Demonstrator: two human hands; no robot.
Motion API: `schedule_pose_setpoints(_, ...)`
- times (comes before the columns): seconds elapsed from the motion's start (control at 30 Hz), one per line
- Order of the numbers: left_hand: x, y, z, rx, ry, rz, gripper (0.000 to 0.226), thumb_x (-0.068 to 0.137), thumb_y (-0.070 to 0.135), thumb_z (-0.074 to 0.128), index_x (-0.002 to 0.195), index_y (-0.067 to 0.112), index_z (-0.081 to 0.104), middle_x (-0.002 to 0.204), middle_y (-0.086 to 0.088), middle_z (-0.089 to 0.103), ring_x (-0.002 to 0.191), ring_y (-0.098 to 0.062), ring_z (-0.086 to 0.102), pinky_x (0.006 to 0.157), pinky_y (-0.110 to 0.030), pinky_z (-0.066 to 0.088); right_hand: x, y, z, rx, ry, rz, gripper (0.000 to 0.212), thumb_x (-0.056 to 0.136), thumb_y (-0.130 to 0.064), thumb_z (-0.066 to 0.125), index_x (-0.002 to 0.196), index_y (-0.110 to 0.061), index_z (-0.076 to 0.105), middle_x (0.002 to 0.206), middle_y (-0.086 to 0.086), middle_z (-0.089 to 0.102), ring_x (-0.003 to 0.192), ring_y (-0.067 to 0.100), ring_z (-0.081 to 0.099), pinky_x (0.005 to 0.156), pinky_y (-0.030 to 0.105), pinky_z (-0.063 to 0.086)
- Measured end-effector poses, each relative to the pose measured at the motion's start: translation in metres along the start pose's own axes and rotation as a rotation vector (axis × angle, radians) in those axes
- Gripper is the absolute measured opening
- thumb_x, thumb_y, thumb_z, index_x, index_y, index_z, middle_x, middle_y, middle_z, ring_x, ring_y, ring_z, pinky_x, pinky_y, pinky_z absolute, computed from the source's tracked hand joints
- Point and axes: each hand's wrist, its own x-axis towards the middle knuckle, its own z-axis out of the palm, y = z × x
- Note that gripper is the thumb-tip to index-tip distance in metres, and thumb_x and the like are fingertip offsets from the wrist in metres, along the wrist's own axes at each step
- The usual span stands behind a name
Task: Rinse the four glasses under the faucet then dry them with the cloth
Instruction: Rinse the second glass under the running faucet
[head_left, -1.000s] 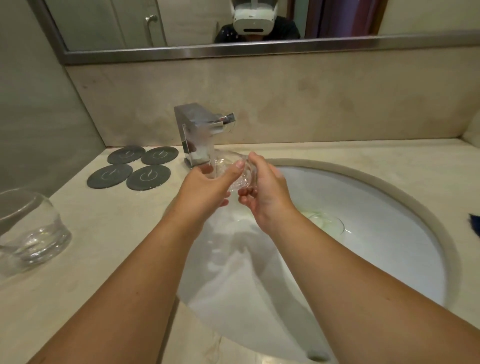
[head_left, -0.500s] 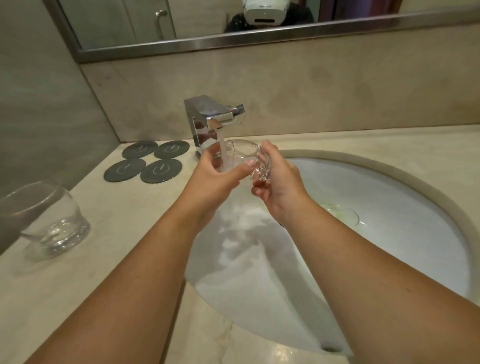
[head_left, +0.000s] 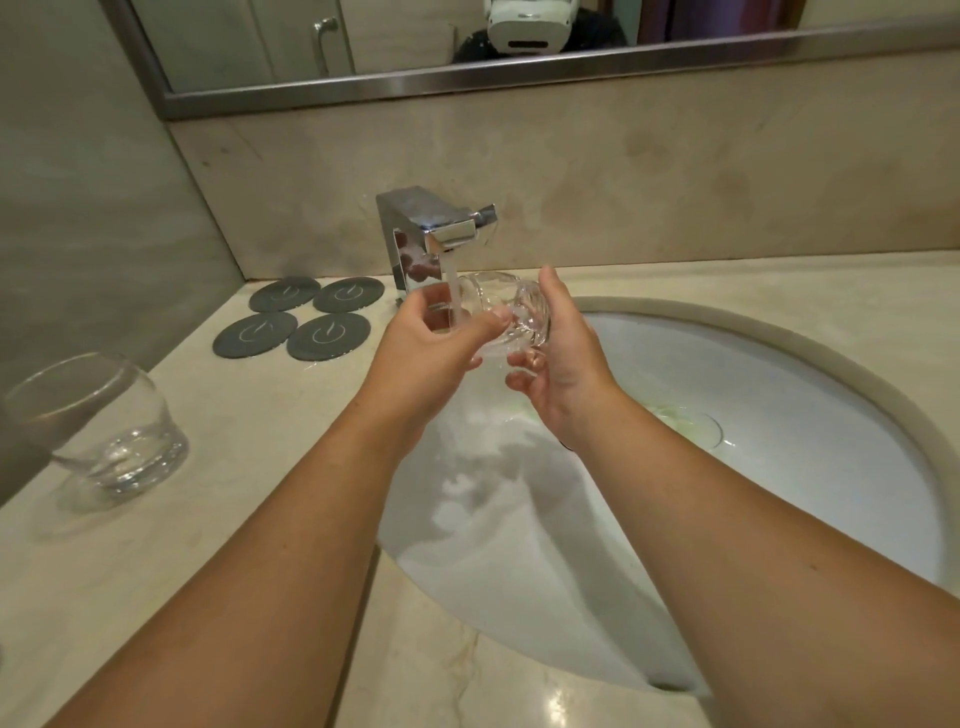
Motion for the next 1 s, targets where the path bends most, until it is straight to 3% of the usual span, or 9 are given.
schedule_pose_setpoints(0.07,0.0006,-0.0012,0.0006,0.045,0.003,0.041,0.066,0.071,0.041,0.089,0.130,0.031,0.062,0.122,0.010,0.072,0.115,-0.009,0.072,0.095,-0.036,0.061,-0.0012,-0.0009,-0.0009,0.001,0.000,0.029,0.050,0.094,-0.065,0.066,0.114,-0.020,0.076,0.093,0.001,0.070,0.049,0.011,0.047,0.049,0.027,0.035)
schedule_pose_setpoints(0.2,0.0025,-0.0022,0.0030,0.025,-0.053,0.063,0.065,0.068,0.033,0.085,0.128,0.033,0.059,0.114,0.019,0.073,0.111,-0.005,0.072,0.105,-0.036,0.055,-0.0011,-0.0002,-0.0015,0.066,0.045,0.018,0.040,0.094,-0.049,0.072,0.111,-0.013,0.073,0.099,0.005,0.069,0.045,0.011,0.043,0.045,0.024,0.035)
schedule_pose_setpoints(0.33,0.0021,-0.0003,0.0038,0.059,-0.096,-0.036,0.096,0.064,0.069,0.083,0.145,0.031,0.049,0.132,0.011,0.070,0.121,-0.006,0.068,0.101,-0.038,0.056,-0.0017,0.0002,-0.0001,0.068,0.069,-0.039,0.029,0.095,-0.042,0.072,0.103,-0.014,0.072,0.086,0.002,0.068,0.048,0.013,0.042,0.046,0.025,0.034)
schedule_pose_setpoints(0.43,-0.0016,0.0037,0.0036,0.102,-0.042,-0.071,0.091,0.075,0.076,0.079,0.146,0.026,0.049,0.132,0.008,0.067,0.116,-0.012,0.070,0.090,-0.034,0.059,-0.0028,0.0006,0.0029,0.051,0.055,-0.070,0.029,0.095,-0.040,0.073,0.110,-0.014,0.072,0.089,-0.001,0.072,0.047,0.013,0.043,0.048,0.027,0.035)
schedule_pose_setpoints(0.6,-0.0001,0.0039,0.0035,0.055,0.047,-0.068,0.066,0.084,0.059,0.085,0.132,0.020,0.061,0.124,0.004,0.072,0.108,-0.012,0.075,0.078,-0.027,0.060,-0.0027,0.0027,0.0067,0.029,0.023,-0.082,0.032,0.095,-0.039,0.071,0.114,-0.013,0.071,0.087,0.004,0.067,0.050,0.014,0.044,0.048,0.026,0.035)
schedule_pose_setpoints(0.77,0.0029,0.0051,-0.0045,-0.033,0.027,-0.005,0.058,0.077,0.035,0.091,0.128,0.033,0.062,0.123,0.006,0.074,0.111,-0.010,0.075,0.082,-0.031,0.058,-0.0024,0.0008,0.0034,0.016,-0.011,0.003,0.049,0.096,-0.061,0.063,0.112,-0.016,0.075,0.086,0.000,0.070,0.051,0.011,0.050,0.049,0.026,0.036)
schedule_pose_setpoints(0.93,0.0042,-0.0005,-0.0024,-0.056,-0.051,-0.002,0.082,0.067,0.026,0.086,0.142,0.032,0.054,0.131,0.006,0.071,0.119,-0.015,0.073,0.096,-0.035,0.058,-0.0021,0.0026,0.0029,0.034,-0.050,0.027,0.032,0.099,-0.046,0.064,0.108,-0.016,0.070,0.083,0.003,0.066,0.050,0.013,0.047,0.044,0.025,0.034)
schedule_pose_setpoints(1.0,0.0038,-0.0008,-0.0022,-0.036,-0.074,-0.035,0.093,0.068,0.041,0.089,0.150,0.033,0.047,0.137,0.006,0.068,0.123,-0.011,0.070,0.094,-0.031,0.055,-0.0012,0.0035,0.0040,0.029,-0.021,0.007,0.026,0.098,-0.041,0.064,0.105,-0.016,0.068,0.081,0.004,0.061,0.047,0.012,0.046,0.045,0.025,0.034)
